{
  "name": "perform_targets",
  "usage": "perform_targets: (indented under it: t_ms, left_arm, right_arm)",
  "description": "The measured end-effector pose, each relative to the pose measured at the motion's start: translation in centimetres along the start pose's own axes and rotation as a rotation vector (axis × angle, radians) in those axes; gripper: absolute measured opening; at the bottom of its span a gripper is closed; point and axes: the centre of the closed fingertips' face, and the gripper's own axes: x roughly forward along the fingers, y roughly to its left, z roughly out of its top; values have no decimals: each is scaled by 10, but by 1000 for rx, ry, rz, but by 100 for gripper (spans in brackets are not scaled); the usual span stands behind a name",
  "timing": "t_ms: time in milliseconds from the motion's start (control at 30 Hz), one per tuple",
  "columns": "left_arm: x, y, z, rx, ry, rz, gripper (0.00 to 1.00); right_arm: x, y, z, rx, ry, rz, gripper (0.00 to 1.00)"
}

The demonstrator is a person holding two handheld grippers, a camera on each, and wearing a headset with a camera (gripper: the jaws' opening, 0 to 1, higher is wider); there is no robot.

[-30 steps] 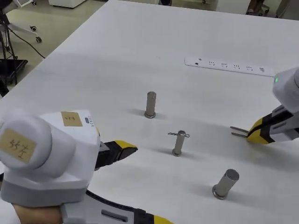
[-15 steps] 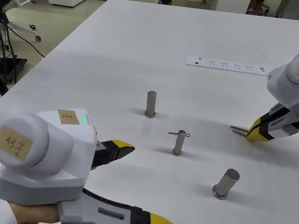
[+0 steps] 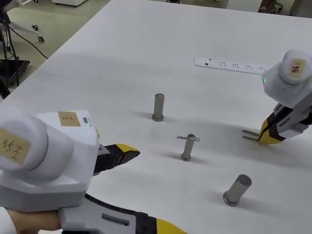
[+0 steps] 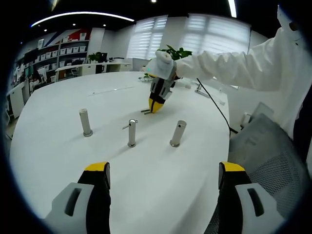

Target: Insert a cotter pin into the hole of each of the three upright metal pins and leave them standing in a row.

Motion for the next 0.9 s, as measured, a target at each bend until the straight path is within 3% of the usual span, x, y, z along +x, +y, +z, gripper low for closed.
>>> perform_targets:
  t_ms: [600,900]
  left_arm:
    - [4,-10,-2,0,8,-19,91]
    - [2,-7,0,-8,3,2,92]
  right_arm:
    - [-2,1,-2,-50,10,-49,0]
    - [-12,6,-6,-24,-4,-65,0]
